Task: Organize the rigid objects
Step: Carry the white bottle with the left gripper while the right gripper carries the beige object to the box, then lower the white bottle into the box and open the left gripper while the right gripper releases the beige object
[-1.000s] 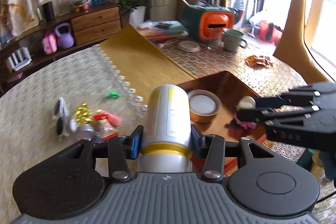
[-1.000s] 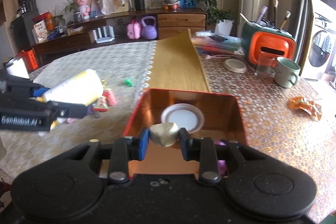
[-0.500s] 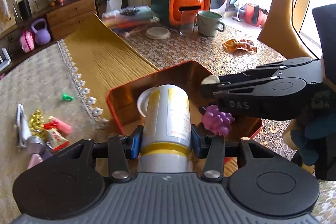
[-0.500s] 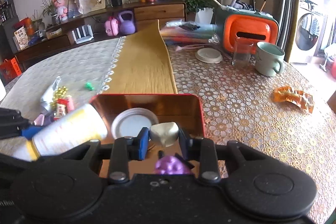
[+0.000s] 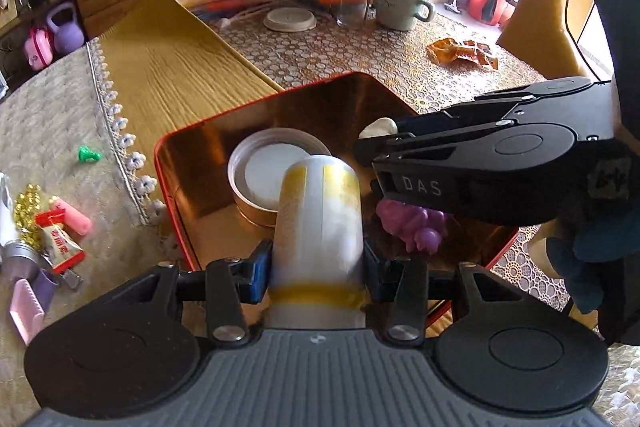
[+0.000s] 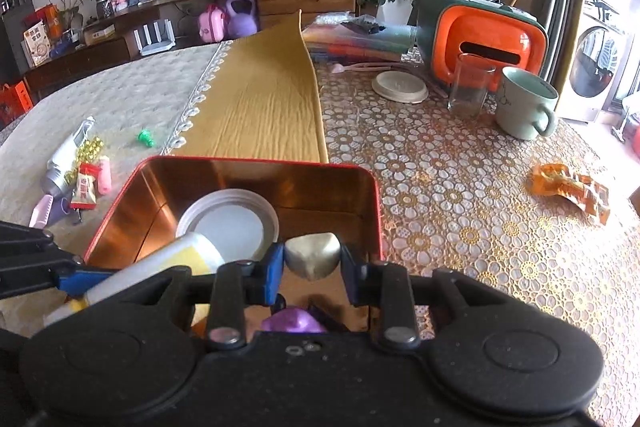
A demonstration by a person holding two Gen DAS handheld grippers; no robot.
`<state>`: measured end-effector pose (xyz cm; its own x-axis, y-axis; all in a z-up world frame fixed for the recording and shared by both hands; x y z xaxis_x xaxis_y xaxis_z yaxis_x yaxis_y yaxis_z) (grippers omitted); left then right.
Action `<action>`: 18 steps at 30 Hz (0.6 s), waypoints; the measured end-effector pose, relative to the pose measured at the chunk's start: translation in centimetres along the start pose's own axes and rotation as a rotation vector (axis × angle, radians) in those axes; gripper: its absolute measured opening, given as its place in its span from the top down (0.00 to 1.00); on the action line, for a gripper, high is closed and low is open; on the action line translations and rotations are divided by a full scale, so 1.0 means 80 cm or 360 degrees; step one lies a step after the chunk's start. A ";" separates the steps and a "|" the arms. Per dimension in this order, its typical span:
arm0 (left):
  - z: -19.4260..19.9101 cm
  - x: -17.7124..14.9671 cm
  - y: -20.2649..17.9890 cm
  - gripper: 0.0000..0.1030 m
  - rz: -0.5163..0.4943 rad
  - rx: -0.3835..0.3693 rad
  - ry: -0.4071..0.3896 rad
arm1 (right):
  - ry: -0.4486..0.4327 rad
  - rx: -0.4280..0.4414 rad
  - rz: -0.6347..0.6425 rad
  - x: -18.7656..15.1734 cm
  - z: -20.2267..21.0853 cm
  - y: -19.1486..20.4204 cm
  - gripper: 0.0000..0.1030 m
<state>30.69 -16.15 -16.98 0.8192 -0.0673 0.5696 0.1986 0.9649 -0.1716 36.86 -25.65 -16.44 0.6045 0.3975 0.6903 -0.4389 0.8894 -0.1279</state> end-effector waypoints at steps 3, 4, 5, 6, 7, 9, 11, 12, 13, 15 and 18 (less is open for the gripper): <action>-0.001 -0.002 -0.003 0.56 -0.0011 -0.0012 0.0003 | 0.0027 0.0003 0.0008 -0.003 -0.004 0.001 0.71; -0.001 -0.003 -0.004 0.56 -0.0014 -0.0011 0.0004 | 0.0040 0.0007 0.0010 -0.005 -0.005 0.002 0.71; -0.002 -0.004 -0.004 0.56 -0.0018 -0.0012 0.0010 | 0.0047 0.0002 0.0014 -0.007 -0.006 0.003 0.71; -0.002 -0.004 -0.005 0.56 -0.0018 -0.0013 0.0012 | 0.0048 -0.0001 0.0017 -0.008 -0.007 0.003 0.71; -0.002 -0.005 -0.005 0.56 -0.0021 -0.0012 0.0010 | 0.0049 -0.0001 0.0015 -0.009 -0.007 0.003 0.70; -0.002 -0.006 -0.005 0.56 -0.0038 -0.0007 0.0006 | 0.0054 0.0001 -0.0004 -0.010 -0.008 0.001 0.69; -0.002 -0.006 -0.006 0.56 -0.0047 -0.0005 0.0001 | 0.0050 0.0003 -0.0008 -0.010 -0.007 0.001 0.69; -0.001 -0.007 -0.006 0.56 -0.0050 -0.0010 0.0001 | 0.0047 0.0002 -0.0009 -0.009 -0.006 0.001 0.68; 0.000 -0.008 -0.007 0.56 -0.0049 -0.0024 0.0004 | 0.0045 0.0004 -0.0015 -0.009 -0.005 0.001 0.68; 0.004 -0.008 -0.008 0.52 -0.0042 -0.0045 -0.0004 | 0.0037 0.0013 -0.0032 -0.008 -0.002 0.000 0.66; 0.015 -0.007 -0.011 0.38 -0.0068 -0.0058 -0.0064 | 0.0019 0.0011 -0.0045 -0.005 0.005 -0.001 0.60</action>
<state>29.43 -16.66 -16.14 0.7874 -0.0974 0.6087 0.2531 0.9515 -0.1751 36.40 -25.96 -16.43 0.6248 0.3751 0.6848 -0.4262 0.8987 -0.1033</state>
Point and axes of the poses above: each gripper's, at about its wrist camera, not at the fingertips, and z roughly against the way its jaws point, y to its left, x to its top, the point moved 10 cm from there along -z, roughly the way its jaws point, and after that the axes turned 11 degrees about z, right-handed, at the moved point
